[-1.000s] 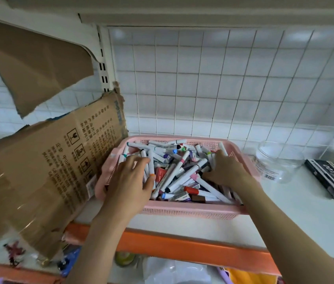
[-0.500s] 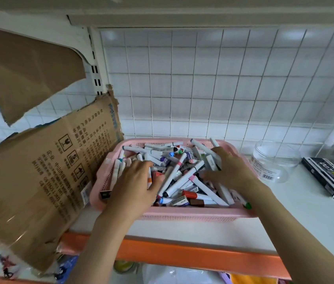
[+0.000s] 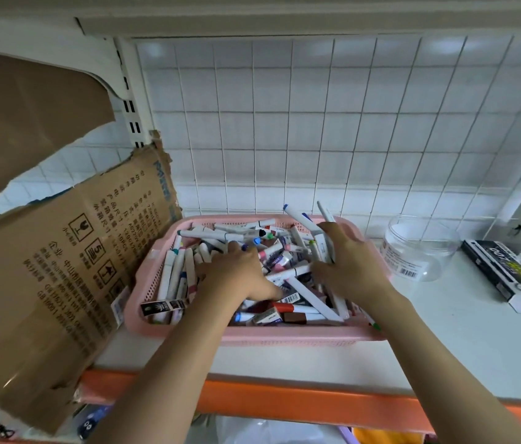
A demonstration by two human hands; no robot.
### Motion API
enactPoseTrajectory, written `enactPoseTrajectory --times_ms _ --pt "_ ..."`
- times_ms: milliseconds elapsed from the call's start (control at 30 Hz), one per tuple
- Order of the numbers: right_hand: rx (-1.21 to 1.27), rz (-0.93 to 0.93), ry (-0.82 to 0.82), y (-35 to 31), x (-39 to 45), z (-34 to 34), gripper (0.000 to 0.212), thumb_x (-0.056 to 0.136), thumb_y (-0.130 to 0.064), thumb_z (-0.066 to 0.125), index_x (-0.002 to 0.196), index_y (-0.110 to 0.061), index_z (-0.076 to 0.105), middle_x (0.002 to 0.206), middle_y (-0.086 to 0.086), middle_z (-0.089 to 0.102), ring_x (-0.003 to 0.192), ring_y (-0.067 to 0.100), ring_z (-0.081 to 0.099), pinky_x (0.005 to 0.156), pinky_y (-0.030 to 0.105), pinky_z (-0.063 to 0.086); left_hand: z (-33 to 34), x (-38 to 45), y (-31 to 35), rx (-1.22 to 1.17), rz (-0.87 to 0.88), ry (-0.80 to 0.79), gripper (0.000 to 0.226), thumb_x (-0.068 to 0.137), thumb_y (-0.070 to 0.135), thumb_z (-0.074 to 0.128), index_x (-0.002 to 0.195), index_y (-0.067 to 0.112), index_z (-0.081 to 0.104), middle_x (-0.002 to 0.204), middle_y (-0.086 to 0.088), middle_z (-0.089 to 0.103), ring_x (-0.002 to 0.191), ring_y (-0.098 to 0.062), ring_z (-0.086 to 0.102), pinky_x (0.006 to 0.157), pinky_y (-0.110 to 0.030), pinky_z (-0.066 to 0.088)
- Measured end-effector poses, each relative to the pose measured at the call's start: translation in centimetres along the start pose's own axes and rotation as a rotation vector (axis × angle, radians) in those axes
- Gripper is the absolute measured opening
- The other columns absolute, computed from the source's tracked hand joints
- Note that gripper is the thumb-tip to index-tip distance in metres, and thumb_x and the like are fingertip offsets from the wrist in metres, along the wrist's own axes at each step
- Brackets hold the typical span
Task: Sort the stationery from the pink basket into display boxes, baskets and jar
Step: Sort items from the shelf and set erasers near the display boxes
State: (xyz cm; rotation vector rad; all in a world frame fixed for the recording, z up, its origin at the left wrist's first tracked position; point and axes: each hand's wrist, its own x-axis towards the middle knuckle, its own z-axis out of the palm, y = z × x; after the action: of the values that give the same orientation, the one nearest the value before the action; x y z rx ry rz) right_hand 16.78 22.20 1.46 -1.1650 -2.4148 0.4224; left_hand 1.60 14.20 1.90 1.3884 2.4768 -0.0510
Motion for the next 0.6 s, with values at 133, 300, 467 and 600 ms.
enactPoseTrajectory --times_ms 133,300,467,600 --pt "0.050 -0.013 0.017 0.4 0.1 0.1 0.059 0.086 -0.017 0.060 0.138 -0.022 0.034 0.116 0.008 0.054 0.077 0.019 0.049 0.063 0.025 0.036 1.7 -0.1 -0.2 -0.107 -0.037 0.168 0.080 0.080 0.030 0.068 0.143 0.021 0.021 0.139 -0.011 0.020 0.125 -0.036 0.035 0.098 -0.046 0.042" --pt "0.087 -0.055 0.050 0.6 0.0 -0.2 0.053 0.089 -0.028 0.059 0.136 -0.020 0.037 0.092 -0.001 0.046 0.062 0.012 0.042 0.059 0.026 0.026 2.3 -1.0 -0.2 -0.198 -0.044 0.314 0.063 0.079 0.015 0.070 0.130 0.018 0.034 0.133 -0.013 0.020 0.112 -0.031 0.045 0.090 -0.032 0.042" --pt "-0.004 -0.087 0.000 0.4 0.2 -0.6 0.050 0.093 -0.033 0.055 0.137 -0.022 0.034 0.087 -0.003 0.047 0.070 0.017 0.046 0.059 0.025 0.029 2.5 -1.4 -0.4 -0.186 -0.017 0.377 0.050 0.082 0.016 0.064 0.124 0.017 0.037 0.103 -0.005 0.052 0.095 -0.027 0.056 0.076 -0.036 0.049" --pt "0.053 -0.062 -0.103 0.3 0.6 -0.2 0.049 0.091 -0.028 0.058 0.134 -0.021 0.036 0.070 -0.008 0.047 0.067 0.023 0.053 0.062 0.029 0.042 2.4 -1.5 -0.8 -0.209 0.036 0.440 0.043 0.085 0.024 0.062 0.121 0.015 0.039 0.108 -0.005 0.058 0.094 -0.025 0.059 0.074 -0.033 0.049"
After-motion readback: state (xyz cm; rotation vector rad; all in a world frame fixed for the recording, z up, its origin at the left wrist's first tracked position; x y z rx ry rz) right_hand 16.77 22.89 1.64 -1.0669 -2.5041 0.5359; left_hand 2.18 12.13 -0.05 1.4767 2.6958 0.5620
